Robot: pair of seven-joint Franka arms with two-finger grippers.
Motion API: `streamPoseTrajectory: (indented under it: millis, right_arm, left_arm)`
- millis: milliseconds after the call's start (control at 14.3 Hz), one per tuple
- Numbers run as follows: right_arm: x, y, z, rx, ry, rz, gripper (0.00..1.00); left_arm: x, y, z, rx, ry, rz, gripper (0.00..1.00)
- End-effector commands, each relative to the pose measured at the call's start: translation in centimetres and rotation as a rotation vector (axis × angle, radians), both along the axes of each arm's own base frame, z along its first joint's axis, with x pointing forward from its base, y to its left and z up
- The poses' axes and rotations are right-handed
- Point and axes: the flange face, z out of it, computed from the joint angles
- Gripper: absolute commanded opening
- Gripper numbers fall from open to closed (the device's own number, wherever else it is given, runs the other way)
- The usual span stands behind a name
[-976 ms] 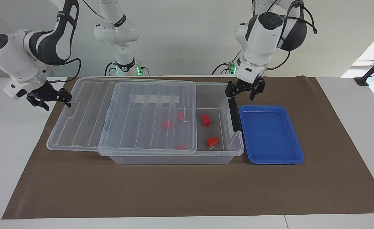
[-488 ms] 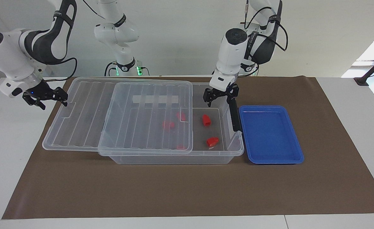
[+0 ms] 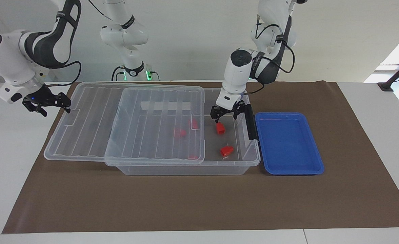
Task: Place red block in blue tray from box
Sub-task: 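Reach the left gripper into the opened box toward a red block, then grasp a red block with the left gripper and lift it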
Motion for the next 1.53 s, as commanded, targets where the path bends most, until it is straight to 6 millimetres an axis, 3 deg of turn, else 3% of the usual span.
streamPoseTrajectory:
  millis: [0,279,488,627,697,767,836,1115,1324,1463]
  right_arm:
    - [1.4,0.5,1.8,-0.021,0.015,0.038,1.00]
    - [2.9,3.7,4.5,-0.019,0.042,0.000,1.00]
    - [3.5,7.0,7.3,-0.010,0.070,-0.061,1.00]
    - [3.7,9.2,8.1,-0.009,0.081,-0.084,1.00]
    - [3.6,9.5,8.3,-0.008,0.079,-0.089,1.00]
    - [3.6,10.1,8.5,-0.004,0.084,-0.090,1.00]
    - [3.5,10.6,8.5,-0.002,0.096,-0.094,1.00]
    - [3.6,13.0,9.5,-0.007,0.115,-0.143,1.00]
    - [3.9,14.4,10.7,-0.010,0.112,-0.174,1.00]
    - [4.1,15.5,11.3,-0.011,0.109,-0.189,1.00]
  left_arm:
    - [-0.6,0.3,-2.0,-0.005,0.002,0.012,0.95]
    - [-1.9,-1.4,-5.6,-0.004,0.013,0.006,0.95]
    - [-2.1,-1.5,-6.5,-0.016,0.000,0.017,0.95]
    - [-3.1,-2.8,-8.4,-0.001,0.026,0.024,0.91]
    - [-3.1,-2.8,-8.5,0.001,0.029,0.033,0.70]
    - [-3.1,-2.7,-8.3,0.003,0.031,0.036,0.30]
    - [-3.1,-2.7,-8.0,0.007,0.032,0.035,0.00]
    - [-3.2,-1.4,-4.9,0.031,0.050,0.047,0.00]
    - [-3.1,-1.3,-4.1,0.027,0.044,0.050,0.00]
    - [-3.3,-0.9,-2.1,0.027,0.038,0.051,0.00]
